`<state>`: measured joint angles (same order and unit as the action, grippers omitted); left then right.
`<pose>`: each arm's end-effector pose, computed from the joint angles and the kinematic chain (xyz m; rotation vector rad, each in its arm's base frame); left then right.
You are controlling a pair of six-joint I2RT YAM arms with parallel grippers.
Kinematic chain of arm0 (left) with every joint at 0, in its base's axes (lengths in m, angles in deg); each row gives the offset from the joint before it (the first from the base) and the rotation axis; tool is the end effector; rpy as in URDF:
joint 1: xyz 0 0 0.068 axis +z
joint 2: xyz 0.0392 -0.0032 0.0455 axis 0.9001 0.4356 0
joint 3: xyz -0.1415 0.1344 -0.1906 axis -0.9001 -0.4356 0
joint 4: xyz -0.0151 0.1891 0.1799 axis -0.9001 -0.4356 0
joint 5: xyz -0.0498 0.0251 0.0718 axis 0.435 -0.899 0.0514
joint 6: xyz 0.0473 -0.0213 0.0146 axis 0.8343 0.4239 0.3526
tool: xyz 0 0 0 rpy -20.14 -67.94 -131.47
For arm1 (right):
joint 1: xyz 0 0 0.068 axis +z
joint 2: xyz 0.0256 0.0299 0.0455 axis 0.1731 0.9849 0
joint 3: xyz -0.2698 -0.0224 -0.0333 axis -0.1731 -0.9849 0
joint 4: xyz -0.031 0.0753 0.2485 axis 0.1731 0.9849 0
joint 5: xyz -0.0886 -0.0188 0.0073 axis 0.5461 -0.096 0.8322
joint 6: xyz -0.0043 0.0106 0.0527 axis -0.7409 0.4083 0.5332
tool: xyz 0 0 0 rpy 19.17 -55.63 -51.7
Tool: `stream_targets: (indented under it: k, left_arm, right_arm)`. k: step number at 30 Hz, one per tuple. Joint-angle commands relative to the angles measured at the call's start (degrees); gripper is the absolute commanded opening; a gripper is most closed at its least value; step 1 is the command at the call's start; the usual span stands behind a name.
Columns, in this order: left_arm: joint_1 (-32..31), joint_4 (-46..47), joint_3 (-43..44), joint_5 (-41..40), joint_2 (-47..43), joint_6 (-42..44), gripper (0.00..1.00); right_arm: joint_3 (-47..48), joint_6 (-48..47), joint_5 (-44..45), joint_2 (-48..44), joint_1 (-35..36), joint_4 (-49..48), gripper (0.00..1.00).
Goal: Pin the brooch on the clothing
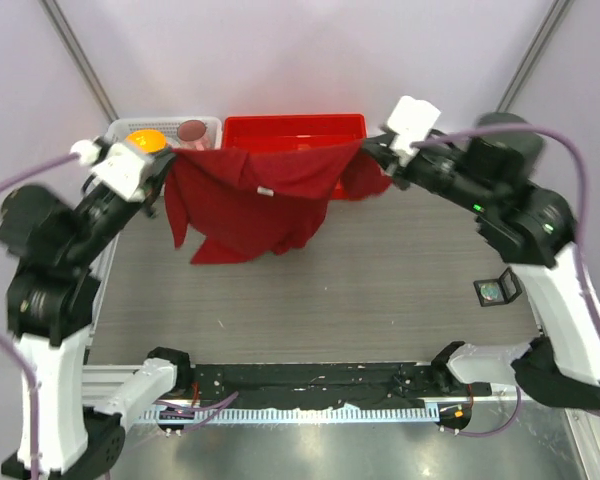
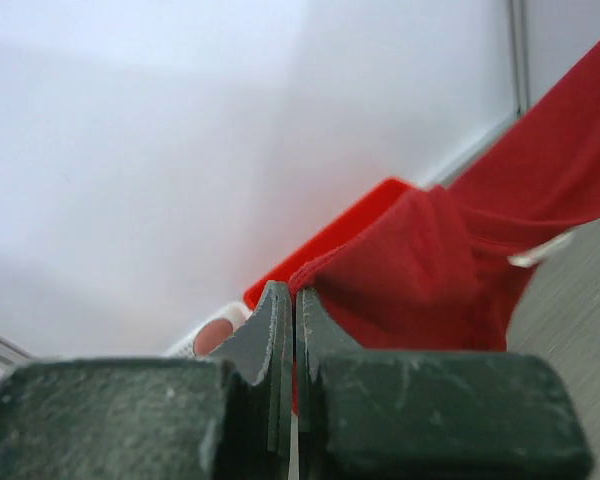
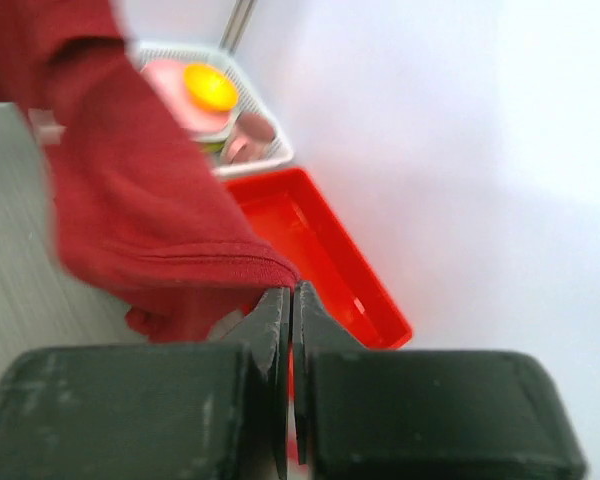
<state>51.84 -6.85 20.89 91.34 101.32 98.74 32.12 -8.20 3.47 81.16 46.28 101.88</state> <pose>0.1177 -0.0394 0.5448 0.7003 1.3056 -0.1767 0.1682 0.1331 0.5542 -1.0525 1.2770 0.2469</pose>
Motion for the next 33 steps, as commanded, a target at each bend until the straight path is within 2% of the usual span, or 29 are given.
stream_targets:
  k: [1,7,11,15,20,23,24,26,27,29,30,31,32,33]
  left_arm:
    - [0.2,-1.0,2.7,2.3,-5.6,-5.6,0.00]
    - [0.2,-1.8,8.9,3.3,-7.5,-10.1,0.00]
    - [0.1,-2.8,17.3,4.2,-3.8,-12.8,0.00]
    - [0.2,-6.3,19.9,2.9,0.9,-13.9,0.00]
    - [0.2,-11.3,13.0,-2.0,7.4,-15.9,0.00]
    - [0.2,-11.0,5.2,-6.5,11.6,-14.8,0.00]
    - [0.2,-9.7,2.5,-8.8,12.4,-14.0,0.00]
    - [0.6,-4.9,-4.5,-11.3,15.5,-13.9,0.02]
    - [0.8,-3.6,-6.0,-13.0,17.1,-12.2,0.05]
    - [2.6,-0.6,-9.4,-15.3,23.2,-10.3,0.36]
    - [3.8,-1.2,-9.5,-12.8,25.5,-9.0,0.50]
    - [5.1,-2.9,-7.7,-11.2,27.9,-8.2,0.67]
    - [7.4,-6.1,-6.9,-10.6,29.7,-8.1,0.76]
    - [8.4,-7.4,-6.4,-9.8,32.2,-8.1,0.82]
  right_arm:
    - [1.8,2.9,6.8,-6.3,1.0,-4.6,0.01]
    - [16.3,11.9,1.2,-3.9,-1.3,-2.9,0.01]
    - [22.4,14.6,3.5,-1.2,-1.7,-4.2,0.01]
    - [18.7,14.0,10.6,0.2,-1.7,-6.3,0.01]
    - [6.8,9.3,23.8,2.7,-2.1,-9.0,0.01]
    - [0.3,8.2,20.7,6.4,-7.1,-9.0,0.01]
    - [-1.4,7.9,19.0,8.9,-9.7,-9.0,0.13]
    - [-6.0,7.0,18.0,12.1,-11.0,-9.0,0.48]
    - [-6.4,7.2,18.4,14.5,-11.8,-8.3,0.71]
    - [-2.4,10.0,18.1,22.6,-14.9,-5.3,0.87]
    - [0.8,10.9,16.4,25.3,-16.2,0.9,0.94]
    - [4.2,11.6,15.0,30.7,-18.3,4.9,0.95]
    - [10.0,11.8,13.8,32.5,-19.3,8.5,0.95]
    - [11.6,11.7,10.2,33.7,-20.1,13.8,0.96]
